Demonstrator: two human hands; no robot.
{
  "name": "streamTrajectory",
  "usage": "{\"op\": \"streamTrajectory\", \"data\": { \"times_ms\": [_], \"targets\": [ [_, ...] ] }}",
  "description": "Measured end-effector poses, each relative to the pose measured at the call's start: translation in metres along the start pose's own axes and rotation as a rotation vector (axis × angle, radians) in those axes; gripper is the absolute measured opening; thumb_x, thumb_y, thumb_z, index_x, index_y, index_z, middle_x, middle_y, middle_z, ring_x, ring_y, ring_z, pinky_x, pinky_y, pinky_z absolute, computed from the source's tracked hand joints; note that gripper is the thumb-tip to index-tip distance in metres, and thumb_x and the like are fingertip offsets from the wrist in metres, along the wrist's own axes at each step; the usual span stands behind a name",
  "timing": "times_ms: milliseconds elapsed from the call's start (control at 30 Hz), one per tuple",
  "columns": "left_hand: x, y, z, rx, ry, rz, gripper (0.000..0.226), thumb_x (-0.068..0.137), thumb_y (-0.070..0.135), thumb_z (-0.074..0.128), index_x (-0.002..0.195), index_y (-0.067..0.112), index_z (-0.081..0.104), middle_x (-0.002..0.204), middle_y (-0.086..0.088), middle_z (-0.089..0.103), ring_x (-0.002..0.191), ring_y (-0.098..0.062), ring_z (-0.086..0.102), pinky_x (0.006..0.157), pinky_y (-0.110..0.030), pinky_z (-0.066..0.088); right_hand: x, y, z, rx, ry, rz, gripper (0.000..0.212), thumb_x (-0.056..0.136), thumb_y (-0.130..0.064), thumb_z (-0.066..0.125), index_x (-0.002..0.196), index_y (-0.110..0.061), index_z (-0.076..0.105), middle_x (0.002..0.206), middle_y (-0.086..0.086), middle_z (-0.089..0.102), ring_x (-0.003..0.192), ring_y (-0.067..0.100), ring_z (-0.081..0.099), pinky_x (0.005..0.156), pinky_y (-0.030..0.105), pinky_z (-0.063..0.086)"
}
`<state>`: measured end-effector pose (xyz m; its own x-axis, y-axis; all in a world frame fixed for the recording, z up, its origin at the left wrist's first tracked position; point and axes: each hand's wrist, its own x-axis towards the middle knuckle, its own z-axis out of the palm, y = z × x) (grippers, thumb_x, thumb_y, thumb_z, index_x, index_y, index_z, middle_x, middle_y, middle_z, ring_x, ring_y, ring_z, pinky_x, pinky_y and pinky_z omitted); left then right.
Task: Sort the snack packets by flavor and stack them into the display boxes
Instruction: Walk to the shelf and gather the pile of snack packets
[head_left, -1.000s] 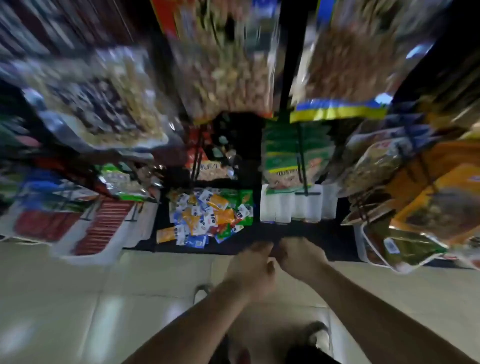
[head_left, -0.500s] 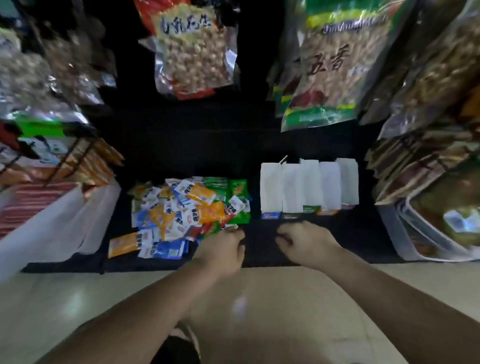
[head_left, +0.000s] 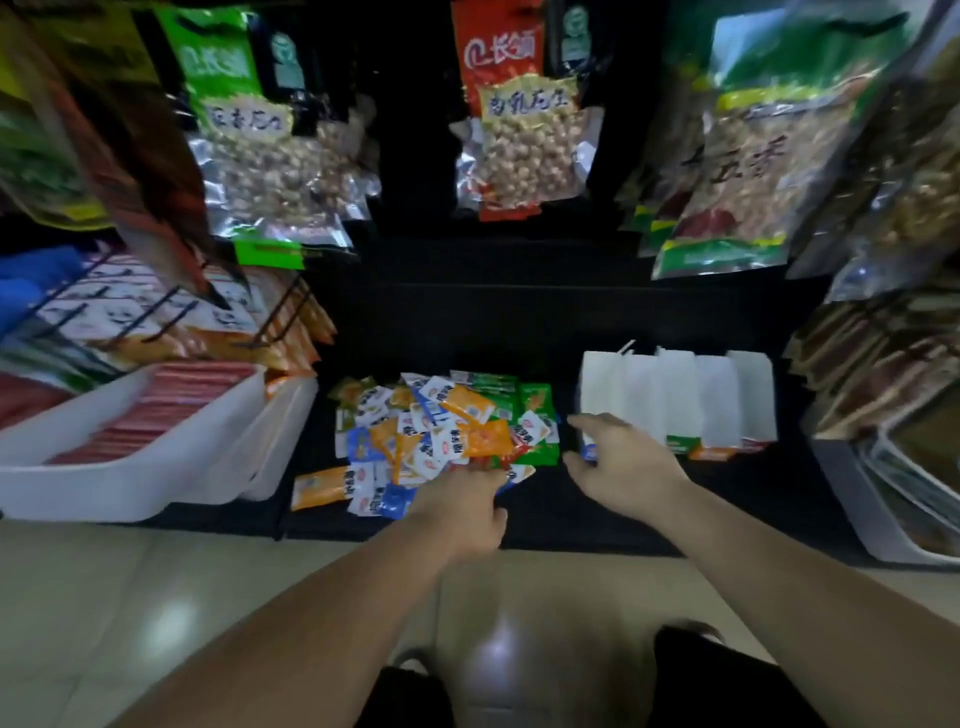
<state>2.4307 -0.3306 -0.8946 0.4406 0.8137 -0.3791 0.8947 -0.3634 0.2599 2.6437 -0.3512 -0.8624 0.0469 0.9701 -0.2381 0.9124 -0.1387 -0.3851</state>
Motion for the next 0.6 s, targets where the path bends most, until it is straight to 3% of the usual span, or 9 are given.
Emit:
{"op": "streamTrajectory", "data": {
  "times_ms": [100, 200, 333, 433, 533, 600],
  "targets": [
    [0.011, -0.031, -0.03, 0.066, -0.037, -0.039, 0.044, 0.101, 0.041, 0.052, 0.142, 0.025, 0.051, 0.134, -0.005, 0.058, 0.122, -0.03, 0.058, 0.095, -0.043, 0.053, 0.031, -0.003, 0.01, 0.073, -0.017, 0.019, 0.055, 0.099, -0.045, 0.056, 0.151, -0.03, 0.047, 0.143, 0.003, 0.059, 0.12, 0.027, 0.062, 0.095, 0.041, 0.054],
    [0.029, -0.068, -0.043, 0.021, -0.061, -0.132, 0.056, 0.102, 0.043, 0.052, 0.154, 0.026, 0.041, 0.151, -0.007, 0.05, 0.134, -0.031, 0.052, 0.105, -0.045, 0.05, 0.071, -0.015, 0.03, 0.094, -0.095, 0.029, 0.054, 0.1, -0.046, 0.055, 0.15, -0.027, 0.048, 0.138, 0.004, 0.063, 0.117, 0.027, 0.063, 0.093, 0.039, 0.054],
    [0.057, -0.113, -0.011, -0.051, -0.135, -0.237, 0.071, 0.102, 0.042, 0.054, 0.163, 0.021, 0.024, 0.165, -0.011, 0.032, 0.147, -0.033, 0.04, 0.116, -0.045, 0.042, 0.125, -0.029, 0.076, 0.162, -0.181, -0.022, 0.052, 0.099, -0.044, 0.058, 0.148, -0.029, 0.051, 0.122, 0.003, 0.07, 0.099, 0.022, 0.07, 0.089, 0.042, 0.058],
    [0.079, -0.136, 0.016, -0.117, -0.196, -0.273, 0.074, 0.103, 0.041, 0.054, 0.165, 0.021, 0.017, 0.171, -0.009, 0.019, 0.153, -0.034, 0.031, 0.121, -0.045, 0.035, 0.157, -0.027, 0.113, 0.203, -0.236, -0.045, 0.056, 0.098, -0.042, 0.06, 0.152, -0.032, 0.047, 0.131, -0.001, 0.067, 0.099, 0.019, 0.069, 0.09, 0.039, 0.058],
    [0.112, -0.149, 0.042, -0.126, -0.19, -0.246, 0.072, 0.103, 0.039, 0.055, 0.164, 0.021, 0.021, 0.168, -0.008, 0.025, 0.151, -0.032, 0.035, 0.12, -0.042, 0.037, 0.183, -0.017, 0.141, 0.247, -0.25, -0.048, 0.06, 0.099, -0.036, 0.06, 0.156, -0.032, 0.041, 0.133, 0.0, 0.064, 0.086, 0.017, 0.07, 0.085, 0.038, 0.058],
    [0.138, -0.15, 0.062, -0.12, -0.123, -0.208, 0.072, 0.102, 0.037, 0.057, 0.163, 0.019, 0.024, 0.167, -0.009, 0.025, 0.151, -0.032, 0.033, 0.119, -0.043, 0.037, 0.194, -0.002, 0.156, 0.285, -0.21, -0.025, 0.061, 0.1, -0.035, 0.06, 0.157, -0.031, 0.037, 0.133, 0.001, 0.064, 0.074, 0.016, 0.067, 0.074, 0.035, 0.057]
  ]
}}
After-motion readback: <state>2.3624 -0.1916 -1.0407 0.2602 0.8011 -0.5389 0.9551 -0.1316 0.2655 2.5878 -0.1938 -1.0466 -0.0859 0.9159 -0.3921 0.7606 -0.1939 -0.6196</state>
